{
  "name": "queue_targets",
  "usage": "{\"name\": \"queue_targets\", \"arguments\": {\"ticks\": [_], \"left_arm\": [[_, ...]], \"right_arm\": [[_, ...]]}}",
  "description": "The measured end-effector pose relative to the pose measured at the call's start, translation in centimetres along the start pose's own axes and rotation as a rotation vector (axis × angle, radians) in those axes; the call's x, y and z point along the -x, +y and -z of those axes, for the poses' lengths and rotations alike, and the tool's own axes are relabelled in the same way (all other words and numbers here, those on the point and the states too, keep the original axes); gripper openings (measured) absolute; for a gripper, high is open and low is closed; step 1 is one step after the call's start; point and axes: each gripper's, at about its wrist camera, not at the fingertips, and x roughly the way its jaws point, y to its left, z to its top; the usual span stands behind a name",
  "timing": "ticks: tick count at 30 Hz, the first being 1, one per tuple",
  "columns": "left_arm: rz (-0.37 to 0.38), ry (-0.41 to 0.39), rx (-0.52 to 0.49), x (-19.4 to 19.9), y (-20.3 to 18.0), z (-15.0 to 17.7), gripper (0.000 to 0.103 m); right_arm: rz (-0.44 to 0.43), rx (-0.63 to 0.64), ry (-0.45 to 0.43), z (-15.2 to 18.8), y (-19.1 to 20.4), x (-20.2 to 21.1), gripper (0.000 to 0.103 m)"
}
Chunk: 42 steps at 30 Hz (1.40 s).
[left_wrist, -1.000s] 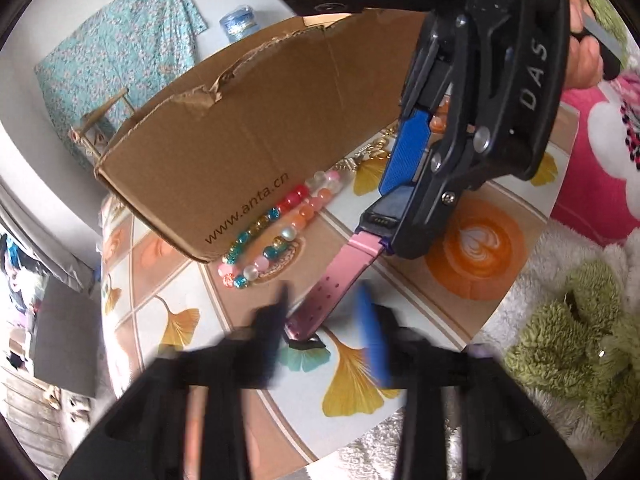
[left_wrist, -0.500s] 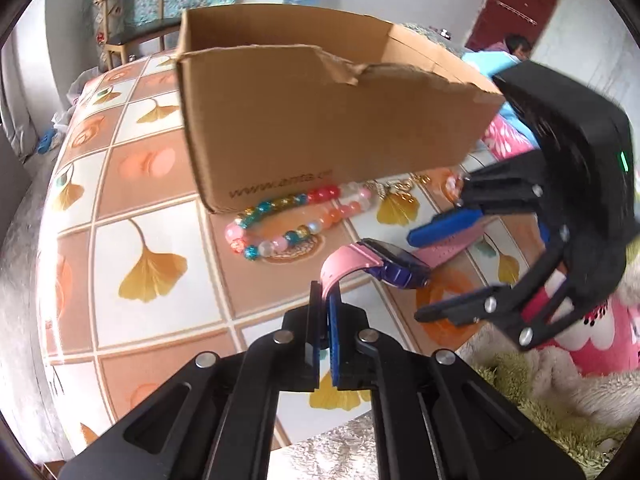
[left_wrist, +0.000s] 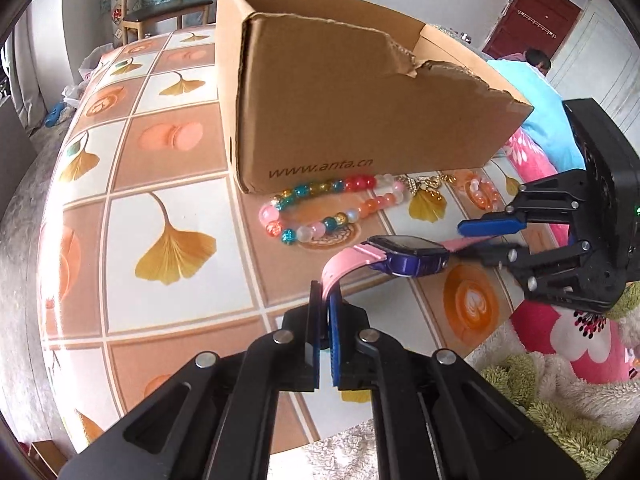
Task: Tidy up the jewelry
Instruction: 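Lift the watch with the right tool while the left tool pinches its strap, then carry the watch into the cardboard box and release it from both tools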
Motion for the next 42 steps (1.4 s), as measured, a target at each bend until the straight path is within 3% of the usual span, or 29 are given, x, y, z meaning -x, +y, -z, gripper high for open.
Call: {"name": "queue_targets", "arguments": {"ticks": [4,8,13,17,24,29,35,39,42], "left_arm": [[-0.013,-0.005,-0.027,0.0,-0.5,0.1,0.006],[-0.081,-0.032,-0.084,0.4,-1.5,0.6,0.006],[-0.133,-0.122,-0.161,3.2,-3.4,1.4,0.005],[-0.150,-0.237,-0.184,7.4,-4.5,1.0,0.005],[-0.134,-0.419,-0.265,14.0,-6.0,-3.3,0.005],[-0.188,-0.519,-0.330,15.2,-7.0,-7.8,0.005],[-0.192,-0.445,-0.289,11.9,-5.5,-13.7,0.005],[-0.167,-0.304,-0.241,7.8,-3.9,-17.3,0.005],[-0.129,-0.168,-0.190,4.2,-2.2,-19.6,0.005]], "right_arm": [[0.060,0.006,-0.018,0.9,0.6,0.0,0.006],[0.131,0.003,-0.042,1.4,1.8,0.2,0.002],[0.209,-0.030,-0.122,2.4,2.6,3.9,0.001],[0.292,-0.041,-0.220,1.9,3.5,8.0,0.001],[0.449,-0.056,-0.439,-0.1,0.7,15.4,0.001],[0.533,-0.063,-0.496,-3.7,-1.0,15.9,0.001],[0.477,-0.102,-0.434,-6.9,-6.0,13.7,0.001],[0.350,-0.138,-0.298,-9.2,-9.1,10.0,0.001],[0.198,-0.195,-0.158,-11.0,-12.7,6.6,0.001]]}}
